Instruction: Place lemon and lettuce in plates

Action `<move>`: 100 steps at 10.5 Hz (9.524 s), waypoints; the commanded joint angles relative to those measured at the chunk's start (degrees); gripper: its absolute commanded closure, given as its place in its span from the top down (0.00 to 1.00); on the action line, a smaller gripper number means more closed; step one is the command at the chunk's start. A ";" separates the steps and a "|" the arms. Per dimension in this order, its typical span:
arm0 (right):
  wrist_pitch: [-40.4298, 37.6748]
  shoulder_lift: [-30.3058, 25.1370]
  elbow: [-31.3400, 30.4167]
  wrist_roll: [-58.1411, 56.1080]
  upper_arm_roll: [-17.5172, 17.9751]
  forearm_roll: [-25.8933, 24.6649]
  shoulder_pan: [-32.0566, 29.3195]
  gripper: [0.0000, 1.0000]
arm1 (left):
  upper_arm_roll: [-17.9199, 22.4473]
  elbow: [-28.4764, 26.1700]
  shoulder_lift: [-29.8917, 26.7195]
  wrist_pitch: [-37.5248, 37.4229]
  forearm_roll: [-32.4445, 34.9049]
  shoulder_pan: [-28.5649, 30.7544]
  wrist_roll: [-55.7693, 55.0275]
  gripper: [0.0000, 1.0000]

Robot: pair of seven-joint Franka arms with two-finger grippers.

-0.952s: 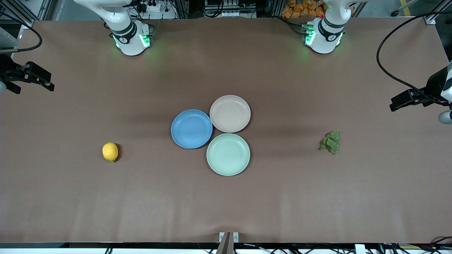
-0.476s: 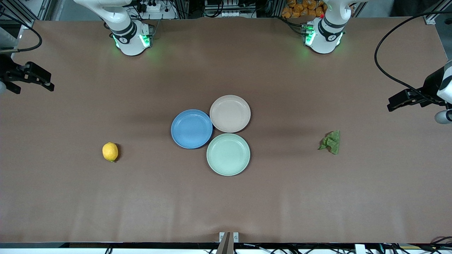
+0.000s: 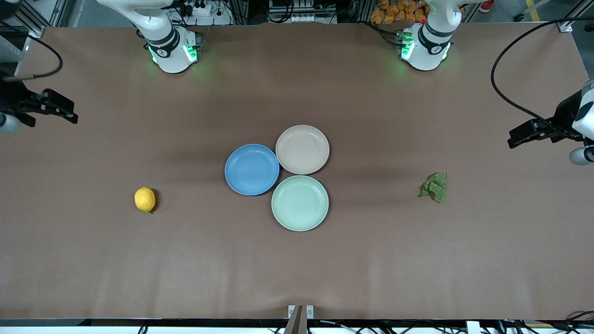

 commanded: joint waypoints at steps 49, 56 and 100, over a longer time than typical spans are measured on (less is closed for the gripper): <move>58.81 32.41 -21.30 60.30 22.19 -11.04 11.37 0.00 | -17.95 -11.05 23.24 12.16 -4.56 -1.67 -24.36 0.00; 58.84 30.15 -21.31 62.68 22.28 -15.09 9.98 1.00 | -19.73 -10.87 29.21 21.10 -11.51 -13.35 -37.81 0.00; -3.49 -5.11 2.69 1.95 1.89 2.58 1.97 1.00 | 0.05 -2.26 -4.71 -1.21 -0.79 -2.82 -8.04 1.00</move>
